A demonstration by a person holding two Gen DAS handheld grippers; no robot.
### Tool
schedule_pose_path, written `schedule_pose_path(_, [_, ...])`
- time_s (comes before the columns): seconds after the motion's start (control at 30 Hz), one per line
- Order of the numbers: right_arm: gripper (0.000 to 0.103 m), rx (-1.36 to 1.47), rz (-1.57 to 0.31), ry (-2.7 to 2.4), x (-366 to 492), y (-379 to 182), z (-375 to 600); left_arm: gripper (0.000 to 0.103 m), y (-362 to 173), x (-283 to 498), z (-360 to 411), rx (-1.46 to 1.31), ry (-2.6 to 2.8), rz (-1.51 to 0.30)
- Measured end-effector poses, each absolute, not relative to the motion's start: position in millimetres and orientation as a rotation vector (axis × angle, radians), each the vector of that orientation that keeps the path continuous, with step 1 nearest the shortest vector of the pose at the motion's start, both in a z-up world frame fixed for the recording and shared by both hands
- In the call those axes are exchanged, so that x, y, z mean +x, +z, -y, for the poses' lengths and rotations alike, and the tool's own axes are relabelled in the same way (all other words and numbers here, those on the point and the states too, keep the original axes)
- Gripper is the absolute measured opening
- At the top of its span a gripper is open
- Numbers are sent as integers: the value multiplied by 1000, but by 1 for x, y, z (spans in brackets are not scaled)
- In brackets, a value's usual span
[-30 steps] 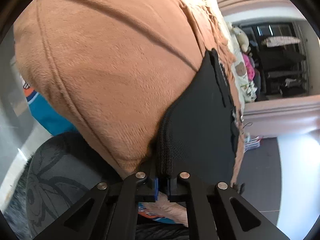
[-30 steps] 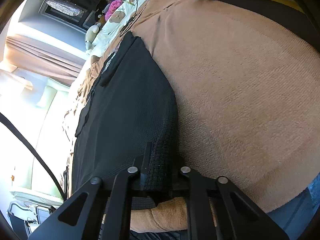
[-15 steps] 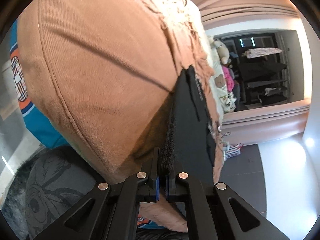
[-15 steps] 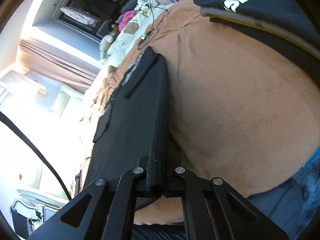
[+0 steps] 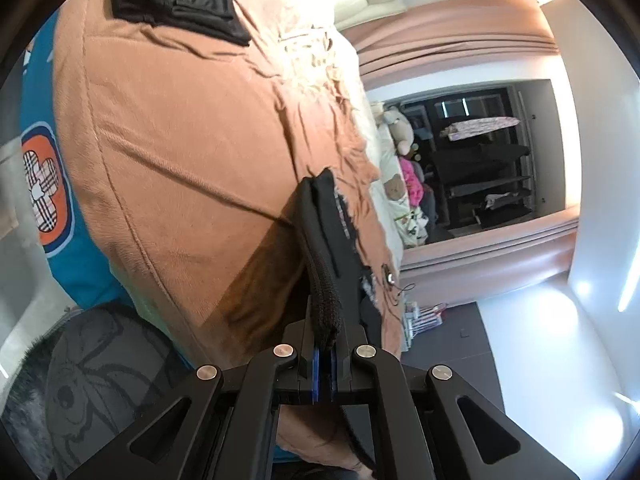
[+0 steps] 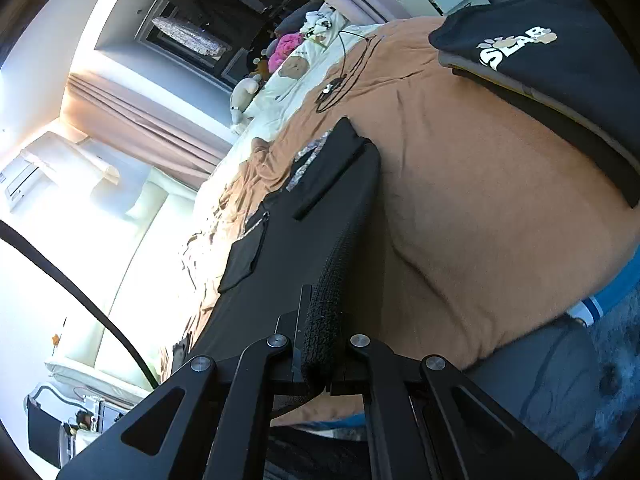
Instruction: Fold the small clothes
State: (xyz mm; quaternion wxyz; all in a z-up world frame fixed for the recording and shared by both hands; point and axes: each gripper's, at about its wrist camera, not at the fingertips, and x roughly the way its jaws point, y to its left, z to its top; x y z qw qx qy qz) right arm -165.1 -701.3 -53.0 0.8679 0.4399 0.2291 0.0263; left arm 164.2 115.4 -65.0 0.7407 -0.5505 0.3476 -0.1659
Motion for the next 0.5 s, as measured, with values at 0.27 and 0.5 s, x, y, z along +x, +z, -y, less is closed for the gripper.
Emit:
schedule_pose_path(0.27, [0, 903, -489, 79, -189, -37, 699, 2, -34, 127, -136, -1213, -375, -701])
schedule_pose_path(0.5, [0, 915, -484, 113, -212, -34, 706, 2, -8, 98, -142, -1213, -370, -670])
